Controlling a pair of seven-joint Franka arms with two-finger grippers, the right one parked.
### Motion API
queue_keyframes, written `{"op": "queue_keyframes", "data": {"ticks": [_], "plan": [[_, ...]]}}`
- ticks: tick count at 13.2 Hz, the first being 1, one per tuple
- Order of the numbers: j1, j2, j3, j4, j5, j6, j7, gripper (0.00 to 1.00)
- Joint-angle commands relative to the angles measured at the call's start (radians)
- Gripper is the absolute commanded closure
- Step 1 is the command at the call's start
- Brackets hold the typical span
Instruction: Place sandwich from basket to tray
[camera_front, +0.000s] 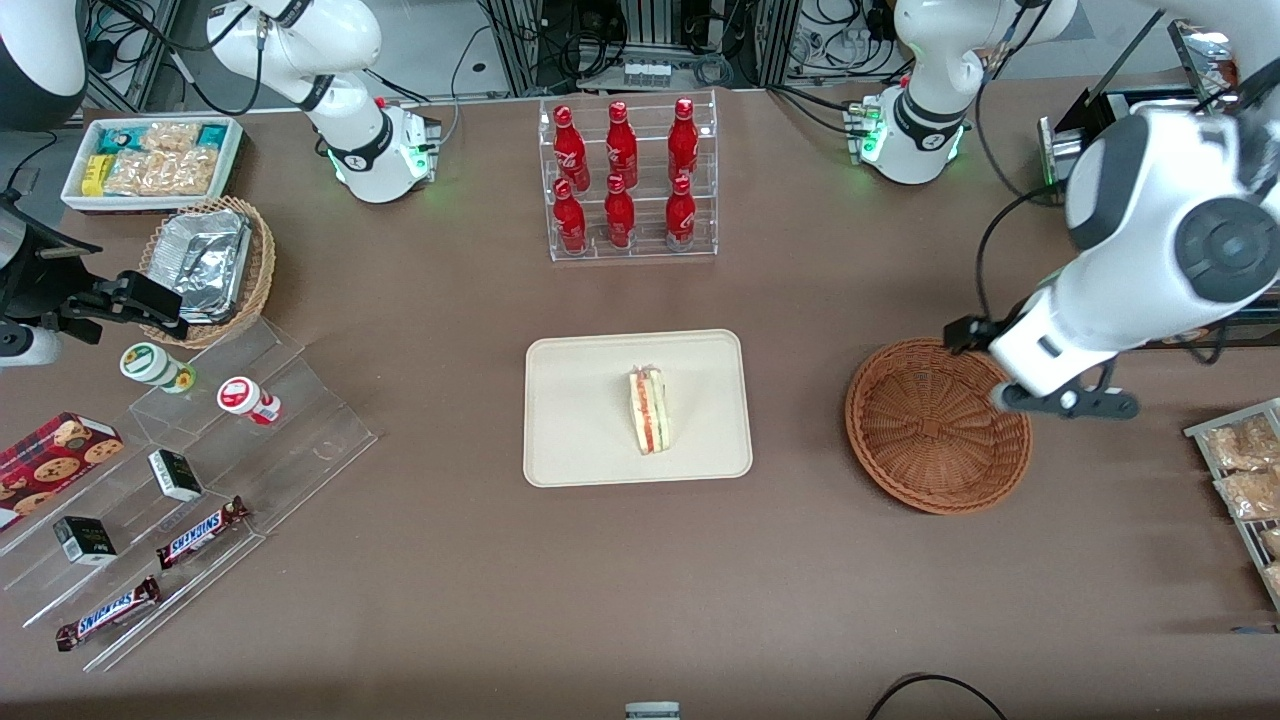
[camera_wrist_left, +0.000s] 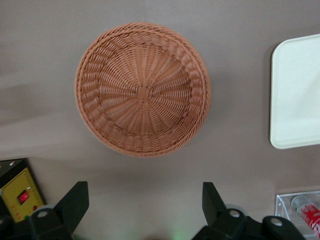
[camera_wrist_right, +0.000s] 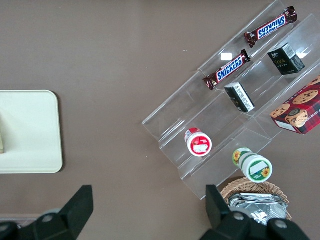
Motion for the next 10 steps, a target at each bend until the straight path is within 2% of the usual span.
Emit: {"op": "queue_keyframes", "data": {"ticks": [1,5,8,10], "plan": [[0.049,-0.079,-0.007,-0.036,-0.016,-0.052,0.057,0.00],[0.052,-0.086,-0.003,0.044,-0.007,-0.153,0.107,0.00],[0.021,-0.102,0.079,0.068,-0.005,-0.184,0.112,0.00],[0.021,-0.105,0.080,0.068,-0.007,-0.181,0.132,0.00]]}}
